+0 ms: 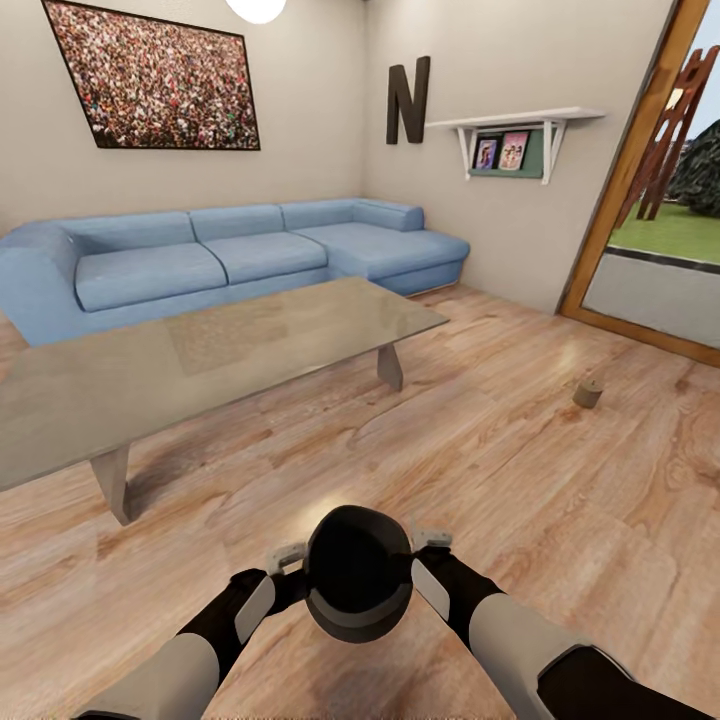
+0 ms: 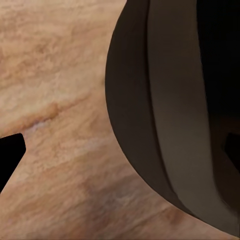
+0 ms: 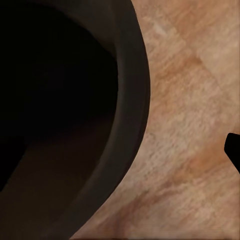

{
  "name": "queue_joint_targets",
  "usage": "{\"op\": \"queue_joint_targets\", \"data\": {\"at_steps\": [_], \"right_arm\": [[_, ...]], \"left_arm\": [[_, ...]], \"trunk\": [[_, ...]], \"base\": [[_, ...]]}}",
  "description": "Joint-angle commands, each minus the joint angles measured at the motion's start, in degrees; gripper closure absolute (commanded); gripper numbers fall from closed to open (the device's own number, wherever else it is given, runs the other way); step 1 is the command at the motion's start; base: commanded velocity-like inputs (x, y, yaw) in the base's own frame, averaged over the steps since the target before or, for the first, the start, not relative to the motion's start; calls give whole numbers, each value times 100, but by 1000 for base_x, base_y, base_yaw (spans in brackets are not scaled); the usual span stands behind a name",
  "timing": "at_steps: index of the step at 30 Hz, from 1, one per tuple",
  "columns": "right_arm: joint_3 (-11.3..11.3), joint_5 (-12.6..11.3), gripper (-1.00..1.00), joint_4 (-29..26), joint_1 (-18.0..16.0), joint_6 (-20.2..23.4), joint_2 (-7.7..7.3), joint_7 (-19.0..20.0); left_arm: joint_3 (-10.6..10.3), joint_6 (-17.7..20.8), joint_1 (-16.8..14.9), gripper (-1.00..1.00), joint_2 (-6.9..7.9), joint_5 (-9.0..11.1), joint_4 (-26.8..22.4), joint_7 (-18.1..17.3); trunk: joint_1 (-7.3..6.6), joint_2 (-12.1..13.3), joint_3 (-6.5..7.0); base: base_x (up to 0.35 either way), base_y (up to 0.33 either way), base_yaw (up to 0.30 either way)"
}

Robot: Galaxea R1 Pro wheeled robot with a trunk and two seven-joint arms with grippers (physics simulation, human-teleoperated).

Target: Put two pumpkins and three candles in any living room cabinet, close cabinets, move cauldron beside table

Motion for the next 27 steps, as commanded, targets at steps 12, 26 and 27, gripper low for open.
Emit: {"op": "queue_joint_targets", "data": {"at_steps": [12, 26, 27], "right_arm": [[32, -35, -100, -4, -1, 25, 0, -40], [33, -35, -100, 9, 2, 21, 0, -40], [30, -38, -100, 12, 3, 5, 0, -40]], "left_arm": [[-42, -6, 0, -100, 4, 64, -13, 26], [-42, -11, 1, -100, -45, 64, -13, 22], [-42, -15, 2, -100, -53, 64, -13, 22]], "trunk": [[16, -12, -161], [16, -12, -161], [16, -12, -161]], "base": [[0, 0, 0], [0, 0, 0], [0, 0, 0]]}}
